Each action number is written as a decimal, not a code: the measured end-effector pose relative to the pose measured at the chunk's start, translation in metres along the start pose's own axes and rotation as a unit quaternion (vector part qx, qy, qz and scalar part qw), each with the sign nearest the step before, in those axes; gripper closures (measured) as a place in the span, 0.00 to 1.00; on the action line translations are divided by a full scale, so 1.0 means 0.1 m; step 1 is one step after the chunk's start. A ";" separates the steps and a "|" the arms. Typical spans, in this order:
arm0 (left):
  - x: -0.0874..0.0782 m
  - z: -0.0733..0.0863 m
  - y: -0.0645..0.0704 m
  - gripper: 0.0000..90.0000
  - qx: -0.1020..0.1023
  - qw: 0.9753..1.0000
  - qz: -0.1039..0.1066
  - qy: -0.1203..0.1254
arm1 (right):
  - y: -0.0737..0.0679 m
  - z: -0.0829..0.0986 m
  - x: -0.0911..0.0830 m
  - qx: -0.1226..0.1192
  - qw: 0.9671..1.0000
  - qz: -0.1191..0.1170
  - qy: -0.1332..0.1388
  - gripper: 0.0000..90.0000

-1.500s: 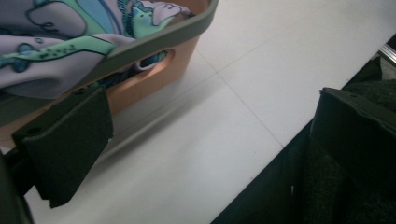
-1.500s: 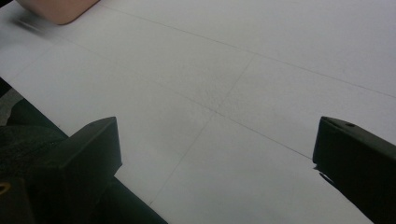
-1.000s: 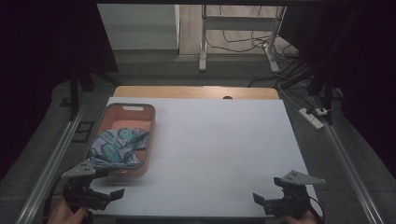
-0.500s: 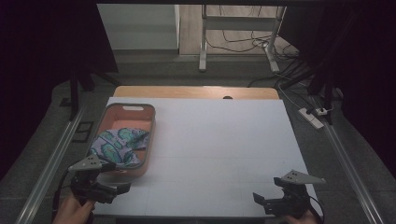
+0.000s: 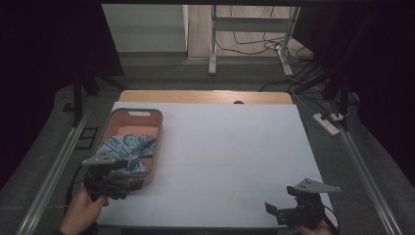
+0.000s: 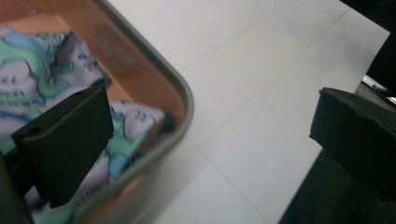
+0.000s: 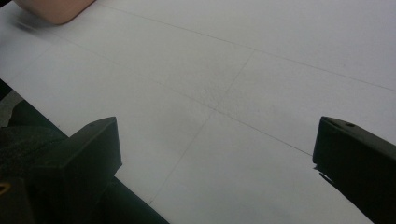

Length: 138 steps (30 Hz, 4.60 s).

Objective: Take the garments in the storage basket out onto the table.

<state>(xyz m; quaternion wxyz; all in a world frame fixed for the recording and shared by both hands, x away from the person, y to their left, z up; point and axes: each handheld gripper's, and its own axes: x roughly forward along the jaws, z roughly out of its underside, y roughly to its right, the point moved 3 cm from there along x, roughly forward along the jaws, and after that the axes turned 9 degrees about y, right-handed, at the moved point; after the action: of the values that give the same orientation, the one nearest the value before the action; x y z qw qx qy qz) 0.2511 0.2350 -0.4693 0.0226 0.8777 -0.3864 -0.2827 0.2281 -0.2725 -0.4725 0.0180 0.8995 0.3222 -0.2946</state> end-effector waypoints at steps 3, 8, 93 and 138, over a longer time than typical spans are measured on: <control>0.05 -0.04 -0.07 0.00 0.003 1.000 -0.005 -0.004 | 0.00 0.00 0.00 0.000 1.000 0.000 0.000 0.01; 0.13 -0.11 -0.21 0.00 0.004 0.999 -0.030 -0.028 | 0.00 0.00 0.00 -0.003 1.000 -0.001 0.000 0.01; 0.11 -0.46 -1.08 0.79 -0.042 0.987 -0.090 -0.125 | -0.01 0.00 0.02 -0.006 1.000 0.004 -0.011 0.01; 0.24 -1.97 -0.10 0.78 0.099 0.995 0.005 0.026 | 0.00 0.00 0.01 -0.002 1.000 0.010 -0.005 0.01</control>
<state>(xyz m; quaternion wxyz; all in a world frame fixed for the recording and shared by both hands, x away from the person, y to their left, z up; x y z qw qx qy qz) 0.3719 0.1898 -0.3186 -0.0529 0.8805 -0.4164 -0.2202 0.2287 -0.2722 -0.4731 0.0245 0.9011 0.3137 -0.2984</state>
